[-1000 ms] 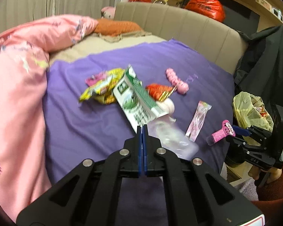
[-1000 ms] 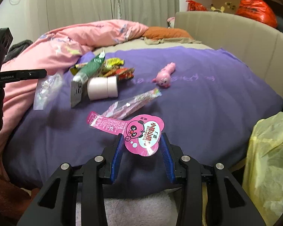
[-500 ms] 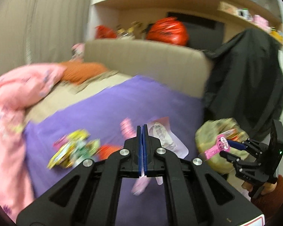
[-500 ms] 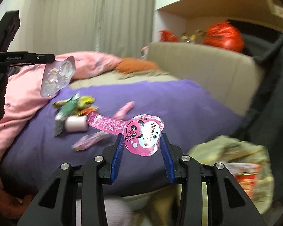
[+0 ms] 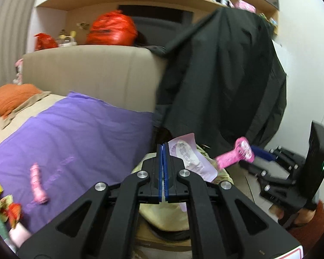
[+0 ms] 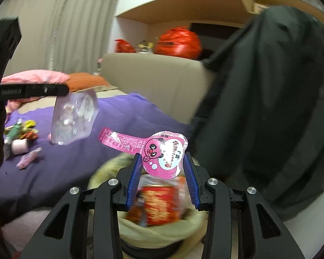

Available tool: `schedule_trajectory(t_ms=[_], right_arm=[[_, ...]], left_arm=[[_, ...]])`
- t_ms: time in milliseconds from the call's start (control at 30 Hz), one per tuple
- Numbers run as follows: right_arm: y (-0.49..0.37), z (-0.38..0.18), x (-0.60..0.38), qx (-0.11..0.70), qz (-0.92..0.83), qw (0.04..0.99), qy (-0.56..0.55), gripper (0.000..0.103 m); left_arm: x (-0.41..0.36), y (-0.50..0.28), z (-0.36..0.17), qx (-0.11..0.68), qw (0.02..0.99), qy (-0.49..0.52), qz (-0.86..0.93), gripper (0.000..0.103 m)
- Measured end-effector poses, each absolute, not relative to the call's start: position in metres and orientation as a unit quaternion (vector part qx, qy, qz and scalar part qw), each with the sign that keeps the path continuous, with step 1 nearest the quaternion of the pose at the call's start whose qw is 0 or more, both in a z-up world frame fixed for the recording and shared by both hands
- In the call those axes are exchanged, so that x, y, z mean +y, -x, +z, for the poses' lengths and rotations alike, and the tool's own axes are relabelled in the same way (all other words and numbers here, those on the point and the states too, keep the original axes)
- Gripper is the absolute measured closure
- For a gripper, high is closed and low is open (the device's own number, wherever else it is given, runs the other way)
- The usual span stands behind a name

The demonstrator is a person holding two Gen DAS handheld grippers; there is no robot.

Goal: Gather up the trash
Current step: 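Carry tray and lollipop to the yellow trash bag and open both grippers inside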

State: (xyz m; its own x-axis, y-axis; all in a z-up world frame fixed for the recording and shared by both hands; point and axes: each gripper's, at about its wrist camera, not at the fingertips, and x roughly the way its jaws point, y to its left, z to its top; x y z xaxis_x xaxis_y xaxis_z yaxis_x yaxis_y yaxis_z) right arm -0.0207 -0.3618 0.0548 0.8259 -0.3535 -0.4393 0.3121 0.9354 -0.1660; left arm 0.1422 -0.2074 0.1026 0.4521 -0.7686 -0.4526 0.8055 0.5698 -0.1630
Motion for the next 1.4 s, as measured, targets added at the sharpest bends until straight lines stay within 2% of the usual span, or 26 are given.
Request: schedule_trajectory(t_ms=[200, 367, 567, 767, 1200, 1233, 1267, 1300, 1333, 1400], right_arm=[[0.039, 0.044, -0.417, 0.249, -0.226, 0.942, 0.008, 0.065], [0.032, 0.033, -0.438, 0.267, -0.225, 0.937, -0.004, 0.065], [-0.013, 0.012, -0.449, 0.293, -0.198, 0.935, -0.012, 0.065], [-0.058, -0.010, -0.449, 0.315, -0.168, 0.934, -0.022, 0.065], [-0.080, -0.039, -0.456, 0.353, -0.171, 0.919, -0.045, 0.064], [-0.079, -0.040, -0.455, 0.353, -0.170, 0.919, -0.045, 0.064], [-0.078, -0.040, -0.454, 0.351, -0.170, 0.920, -0.044, 0.060], [-0.077, -0.040, -0.452, 0.351, -0.170, 0.920, -0.045, 0.051], [-0.075, -0.040, -0.451, 0.350, -0.170, 0.920, -0.046, 0.050], [-0.072, -0.038, -0.448, 0.348, -0.170, 0.921, -0.046, 0.050]], left_arm=[[-0.282, -0.147, 0.064, 0.286, 0.806, -0.079, -0.512, 0.102], [-0.335, -0.150, 0.014, 0.337, 0.777, -0.160, -0.507, 0.102], [-0.327, -0.158, -0.015, 0.361, 0.777, -0.187, -0.480, 0.102], [-0.310, -0.166, -0.020, 0.364, 0.781, -0.186, -0.472, 0.102], [-0.305, -0.188, -0.016, 0.395, 0.761, -0.105, -0.504, 0.102], [-0.304, -0.189, -0.016, 0.396, 0.761, -0.099, -0.505, 0.100], [-0.302, -0.190, -0.015, 0.396, 0.762, -0.093, -0.505, 0.098], [-0.300, -0.190, -0.014, 0.395, 0.763, -0.086, -0.504, 0.092], [-0.298, -0.190, -0.012, 0.395, 0.763, -0.080, -0.505, 0.083], [-0.291, -0.191, -0.007, 0.393, 0.763, -0.065, -0.509, 0.071]])
